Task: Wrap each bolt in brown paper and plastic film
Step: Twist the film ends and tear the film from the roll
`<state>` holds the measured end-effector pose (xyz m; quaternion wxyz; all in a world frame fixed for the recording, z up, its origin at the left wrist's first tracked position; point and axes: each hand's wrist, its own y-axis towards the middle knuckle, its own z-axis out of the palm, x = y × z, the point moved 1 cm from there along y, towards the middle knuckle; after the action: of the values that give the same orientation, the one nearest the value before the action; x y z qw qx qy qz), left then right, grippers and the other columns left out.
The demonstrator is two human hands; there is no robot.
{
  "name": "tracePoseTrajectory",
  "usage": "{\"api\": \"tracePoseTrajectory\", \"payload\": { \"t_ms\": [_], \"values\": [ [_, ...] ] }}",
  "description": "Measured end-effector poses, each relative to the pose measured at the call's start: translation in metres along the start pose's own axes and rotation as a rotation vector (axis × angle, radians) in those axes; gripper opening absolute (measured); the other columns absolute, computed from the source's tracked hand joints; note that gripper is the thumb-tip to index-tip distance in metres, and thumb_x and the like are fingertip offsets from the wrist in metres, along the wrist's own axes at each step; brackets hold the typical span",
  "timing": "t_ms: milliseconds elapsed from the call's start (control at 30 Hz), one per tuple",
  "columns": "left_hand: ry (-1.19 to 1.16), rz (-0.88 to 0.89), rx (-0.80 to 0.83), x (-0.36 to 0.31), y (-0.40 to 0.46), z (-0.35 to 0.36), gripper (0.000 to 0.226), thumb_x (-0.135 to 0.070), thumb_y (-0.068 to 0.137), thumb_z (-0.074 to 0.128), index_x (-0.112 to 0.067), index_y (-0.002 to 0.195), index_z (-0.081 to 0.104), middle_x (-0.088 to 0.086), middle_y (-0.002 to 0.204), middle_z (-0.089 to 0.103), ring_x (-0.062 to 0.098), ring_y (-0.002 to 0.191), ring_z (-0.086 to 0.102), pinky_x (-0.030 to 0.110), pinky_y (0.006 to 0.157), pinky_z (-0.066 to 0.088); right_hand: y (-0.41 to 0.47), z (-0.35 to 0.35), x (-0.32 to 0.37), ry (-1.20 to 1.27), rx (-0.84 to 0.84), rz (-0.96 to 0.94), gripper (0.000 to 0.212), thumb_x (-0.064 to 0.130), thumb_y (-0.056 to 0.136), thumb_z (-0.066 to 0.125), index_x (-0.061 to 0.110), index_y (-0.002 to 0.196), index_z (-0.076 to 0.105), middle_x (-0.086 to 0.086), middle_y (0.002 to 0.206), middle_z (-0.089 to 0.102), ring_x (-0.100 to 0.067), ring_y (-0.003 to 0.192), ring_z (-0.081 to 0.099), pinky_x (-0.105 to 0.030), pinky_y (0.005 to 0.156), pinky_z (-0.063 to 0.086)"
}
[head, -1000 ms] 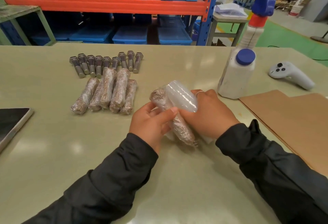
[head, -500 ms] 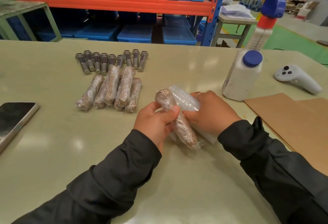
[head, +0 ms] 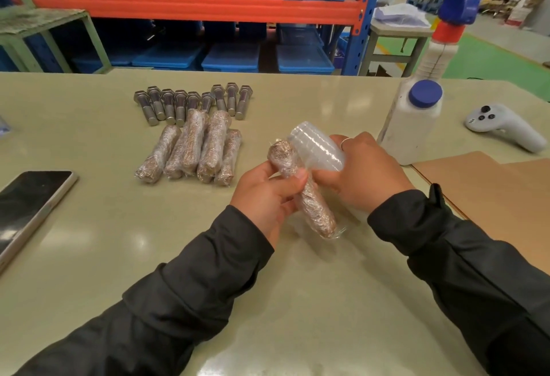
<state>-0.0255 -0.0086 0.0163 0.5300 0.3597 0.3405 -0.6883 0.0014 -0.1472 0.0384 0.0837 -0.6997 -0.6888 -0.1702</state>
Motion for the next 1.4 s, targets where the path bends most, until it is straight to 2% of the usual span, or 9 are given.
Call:
{"api": "tracePoseTrajectory", "payload": {
  "t_ms": [333,567,733,800,967,1067,1133,1233,1400],
  "values": [
    [-0.027,-0.012,0.034,-0.007,0.0,-0.002,0.017,0.006,0.084,0.051,-0.007,0.091,0.059,0.001,0.066,0.068,0.012,0.059,0.066,0.022,0.057,0.055,0.014,0.003,0.0,-0.05,-0.046,-0.07,0.061,0.048,0.078,0.064,0.018,0.129,0.048,0.0,0.099,0.033,-0.023,0.078,0.046,-0.029,0.068,0.036],
    [-0.022,-0.115,0.093,-0.005,-0.003,-0.005,0.012,-0.006,0.071,0.057,-0.001,0.082,0.06,0.004,0.057,0.062,0.013,0.051,0.061,0.022,0.052,0.053,0.017,-0.002,-0.02,-0.248,-0.138,-0.136,0.073,0.048,0.082,0.062,0.02,0.143,0.032,-0.007,0.118,0.041,-0.025,0.09,0.051,-0.032,0.072,0.043],
    [-0.07,-0.156,0.1,-0.001,-0.002,0.001,0.011,0.002,0.086,0.049,0.002,0.082,0.06,0.005,0.059,0.059,0.013,0.05,0.059,0.023,0.051,0.053,0.013,0.0,-0.031,-0.281,-0.149,-0.104,0.074,0.047,0.083,0.061,0.018,0.144,0.03,-0.009,0.119,0.041,-0.029,0.097,0.052,-0.037,0.077,0.047],
    [-0.079,-0.15,0.143,-0.001,-0.005,0.002,0.009,0.001,0.083,0.051,0.001,0.086,0.059,0.006,0.063,0.059,0.013,0.052,0.06,0.024,0.053,0.054,0.015,0.001,-0.033,-0.29,-0.133,-0.056,0.074,0.046,0.084,0.06,0.016,0.144,0.028,-0.01,0.119,0.041,-0.03,0.098,0.053,-0.038,0.08,0.047],
    [-0.079,0.019,0.288,-0.011,-0.01,-0.002,0.035,0.009,0.068,0.058,-0.003,0.101,0.059,0.005,0.072,0.066,0.017,0.065,0.065,0.033,0.067,0.057,0.029,-0.006,-0.036,-0.279,-0.083,0.197,0.066,0.042,0.088,0.057,0.006,0.138,0.034,-0.017,0.124,0.039,-0.037,0.102,0.053,-0.042,0.087,0.046],
    [-0.103,-0.004,0.281,-0.011,-0.009,0.0,0.028,0.0,0.073,0.062,-0.007,0.1,0.06,0.005,0.077,0.068,0.016,0.068,0.064,0.039,0.07,0.058,0.027,0.0,-0.03,-0.269,-0.022,0.143,0.07,0.036,0.088,0.058,0.018,0.145,0.022,-0.016,0.128,0.036,-0.037,0.106,0.052,-0.041,0.088,0.046],
    [-0.124,-0.045,0.247,-0.009,-0.008,0.001,0.025,-0.009,0.072,0.054,-0.007,0.097,0.059,0.006,0.077,0.067,0.015,0.066,0.061,0.038,0.067,0.057,0.024,0.005,-0.028,-0.291,-0.041,0.094,0.071,0.031,0.086,0.059,0.033,0.144,0.018,-0.014,0.123,0.038,-0.035,0.105,0.051,-0.041,0.085,0.044],
    [-0.088,-0.099,0.182,-0.007,-0.006,0.0,0.014,-0.011,0.085,0.045,-0.007,0.093,0.057,0.005,0.072,0.063,0.014,0.06,0.053,0.026,0.053,0.05,0.024,0.003,-0.03,-0.353,-0.078,0.057,0.061,0.033,0.084,0.059,0.039,0.136,0.026,-0.011,0.118,0.041,-0.031,0.11,0.043,-0.04,0.085,0.036],
    [-0.136,-0.223,0.143,-0.002,-0.002,-0.001,0.019,-0.027,0.096,0.037,-0.013,0.098,0.05,-0.001,0.059,0.05,0.009,0.046,0.043,0.017,0.042,0.036,0.02,0.003,-0.038,-0.356,-0.089,-0.112,0.058,0.029,0.085,0.056,0.034,0.138,0.035,-0.005,0.135,0.033,-0.025,0.129,0.024,-0.044,0.107,0.019]
  ]
}}
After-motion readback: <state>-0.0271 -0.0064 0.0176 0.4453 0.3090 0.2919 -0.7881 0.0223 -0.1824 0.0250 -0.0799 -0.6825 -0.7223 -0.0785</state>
